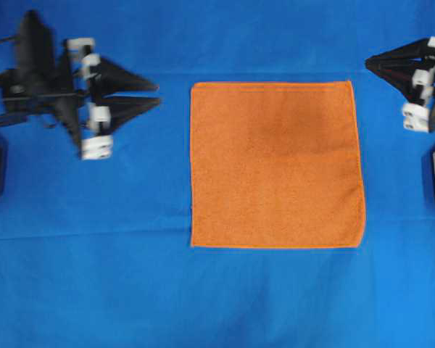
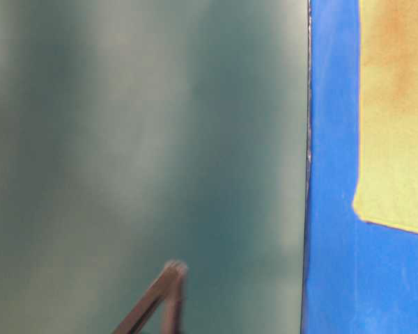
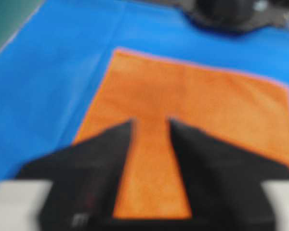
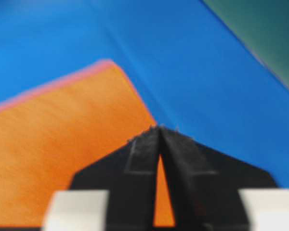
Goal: Fold the orange towel.
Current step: 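Move both grippers to the towel's top-left and top-right corners, then grasp the orange towel's top corners with both grippers, then pull both corners toward the bottom edge, folding the towel in half, then release the corners and regrasp the folded towel's left and right ends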
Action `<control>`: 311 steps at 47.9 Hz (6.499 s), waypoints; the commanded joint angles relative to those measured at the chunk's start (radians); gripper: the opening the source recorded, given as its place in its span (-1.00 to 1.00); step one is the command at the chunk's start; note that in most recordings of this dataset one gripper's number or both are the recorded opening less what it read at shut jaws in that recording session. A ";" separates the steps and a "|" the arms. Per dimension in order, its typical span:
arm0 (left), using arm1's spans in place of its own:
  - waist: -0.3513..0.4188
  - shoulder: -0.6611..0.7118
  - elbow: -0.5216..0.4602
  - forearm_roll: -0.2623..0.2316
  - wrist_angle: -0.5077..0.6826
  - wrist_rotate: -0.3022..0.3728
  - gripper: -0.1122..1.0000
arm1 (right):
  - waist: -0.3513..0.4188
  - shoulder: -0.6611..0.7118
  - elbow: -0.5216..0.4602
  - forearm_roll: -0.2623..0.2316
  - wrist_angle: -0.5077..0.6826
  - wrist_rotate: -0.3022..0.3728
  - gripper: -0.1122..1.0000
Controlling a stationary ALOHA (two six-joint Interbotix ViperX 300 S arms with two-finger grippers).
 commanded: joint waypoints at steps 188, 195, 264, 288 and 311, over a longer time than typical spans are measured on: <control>-0.339 0.488 -0.285 0.009 0.295 0.120 -0.78 | 0.683 0.311 0.094 0.566 0.100 0.002 -0.78; -0.350 0.491 -0.284 0.009 0.302 0.120 -0.78 | 0.715 0.325 0.092 0.584 0.077 0.002 -0.78; -0.138 0.393 -0.284 0.011 0.342 0.141 0.39 | 0.383 0.230 0.052 0.279 0.109 0.040 0.26; -0.075 0.515 -0.285 0.011 0.337 0.141 0.39 | 0.275 0.449 0.046 0.132 0.077 0.041 0.26; -0.092 0.568 -0.305 0.011 0.359 0.140 0.36 | 0.265 0.502 0.092 0.123 0.035 0.041 0.22</control>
